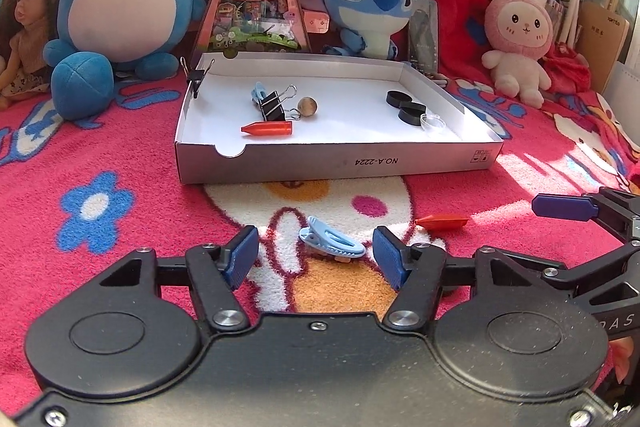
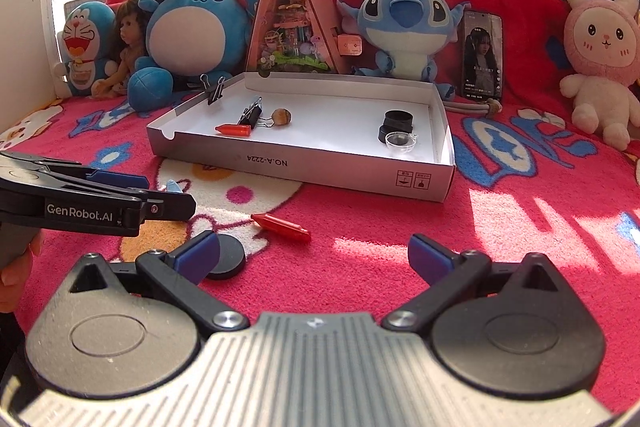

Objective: Organize rigid objects
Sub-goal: 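Move left tool to the blue hair clip while right tool approaches the black disc, then grasp the blue hair clip with left tool while right tool grasps the black disc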

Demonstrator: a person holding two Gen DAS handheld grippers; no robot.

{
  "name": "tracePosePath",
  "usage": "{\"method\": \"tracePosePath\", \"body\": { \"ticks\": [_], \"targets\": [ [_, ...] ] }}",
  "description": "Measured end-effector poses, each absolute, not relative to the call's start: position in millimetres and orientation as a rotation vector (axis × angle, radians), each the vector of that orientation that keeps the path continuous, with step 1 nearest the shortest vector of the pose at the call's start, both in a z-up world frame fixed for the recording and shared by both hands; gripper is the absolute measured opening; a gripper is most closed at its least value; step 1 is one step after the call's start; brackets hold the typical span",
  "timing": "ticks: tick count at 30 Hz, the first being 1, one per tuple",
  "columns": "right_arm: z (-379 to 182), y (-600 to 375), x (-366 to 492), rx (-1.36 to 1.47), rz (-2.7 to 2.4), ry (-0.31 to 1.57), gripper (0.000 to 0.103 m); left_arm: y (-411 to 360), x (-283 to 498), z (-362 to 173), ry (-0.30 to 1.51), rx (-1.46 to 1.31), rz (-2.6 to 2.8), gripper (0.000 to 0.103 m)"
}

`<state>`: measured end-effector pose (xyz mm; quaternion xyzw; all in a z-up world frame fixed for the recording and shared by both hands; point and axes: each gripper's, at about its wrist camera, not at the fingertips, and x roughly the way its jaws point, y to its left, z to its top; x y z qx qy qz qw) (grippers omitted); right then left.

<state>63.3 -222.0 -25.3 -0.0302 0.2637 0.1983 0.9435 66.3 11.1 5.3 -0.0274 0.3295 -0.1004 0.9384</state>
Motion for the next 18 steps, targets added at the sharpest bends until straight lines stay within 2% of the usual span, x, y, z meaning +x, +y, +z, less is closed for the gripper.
{"method": "tracePosePath", "body": {
  "ticks": [10,18],
  "targets": [
    [-27.4,-218.9,61.9,-0.057,0.419,0.55,0.103,8.2,65.8,4.0,0.678,-0.036,-0.221,0.033],
    [-28.8,-213.2,61.3,-0.062,0.436,0.556,0.103,5.5,65.9,4.4,0.67,-0.023,-0.22,0.031]
  ]
}}
